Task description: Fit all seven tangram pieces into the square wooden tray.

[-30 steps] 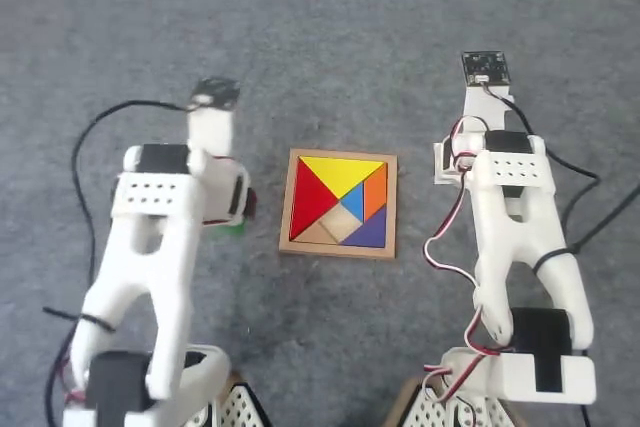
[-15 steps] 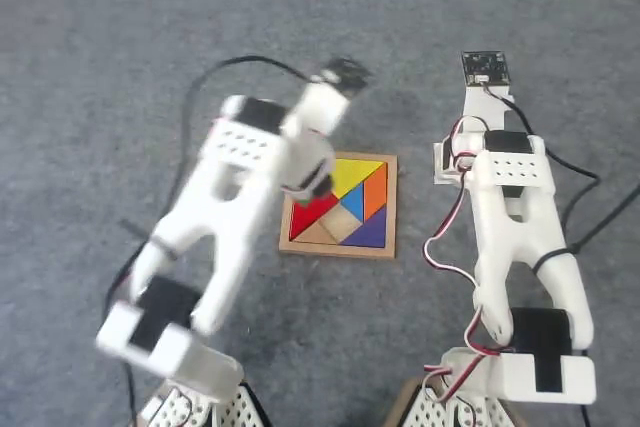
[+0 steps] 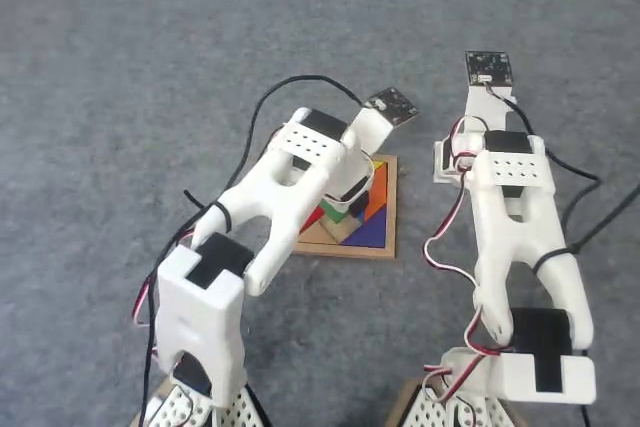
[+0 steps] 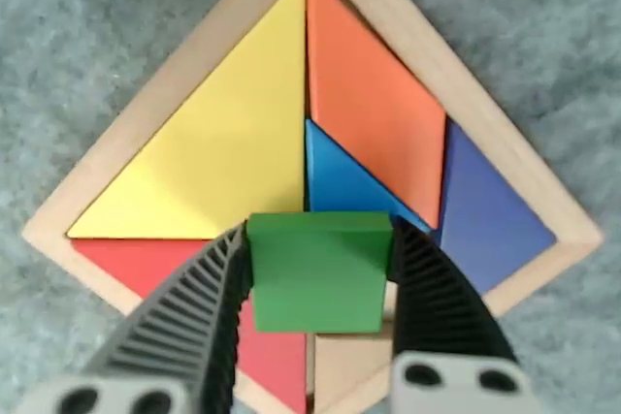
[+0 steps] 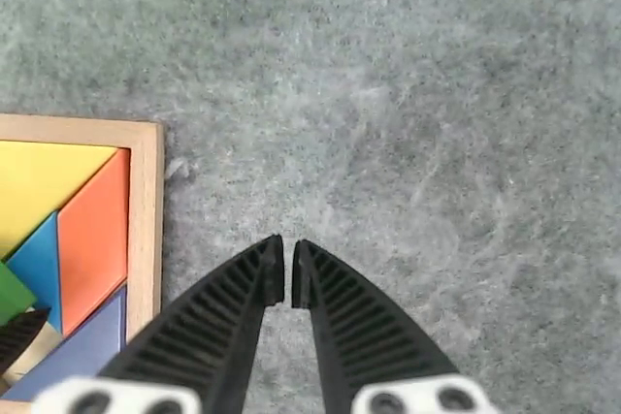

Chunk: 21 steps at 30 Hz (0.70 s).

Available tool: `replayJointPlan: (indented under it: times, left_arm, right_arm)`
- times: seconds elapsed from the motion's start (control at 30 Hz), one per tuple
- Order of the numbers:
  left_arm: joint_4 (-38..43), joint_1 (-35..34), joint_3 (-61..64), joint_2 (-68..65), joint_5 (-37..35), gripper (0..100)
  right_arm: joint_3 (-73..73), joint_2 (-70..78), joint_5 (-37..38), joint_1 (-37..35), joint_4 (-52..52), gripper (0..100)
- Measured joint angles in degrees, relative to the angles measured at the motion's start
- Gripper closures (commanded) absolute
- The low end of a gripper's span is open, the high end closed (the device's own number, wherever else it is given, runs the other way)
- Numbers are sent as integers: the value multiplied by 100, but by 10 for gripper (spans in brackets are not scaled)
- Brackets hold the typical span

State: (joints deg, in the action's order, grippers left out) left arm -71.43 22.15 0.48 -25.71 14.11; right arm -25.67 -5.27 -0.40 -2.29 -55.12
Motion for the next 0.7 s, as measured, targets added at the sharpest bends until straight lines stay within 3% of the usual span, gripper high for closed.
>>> replayJointPlan:
  times: [0.3,0.53,0.7]
  left_arm:
    - [-88,26,0,-9,-26,924]
    - [-396,44,0,-18,-158,709]
    - [-484,44,0,-18,-404,696]
  right_arm:
    - [0,0,0,0,105,971]
    - [0,0,0,9,105,971]
    - [0,0,0,0,105,971]
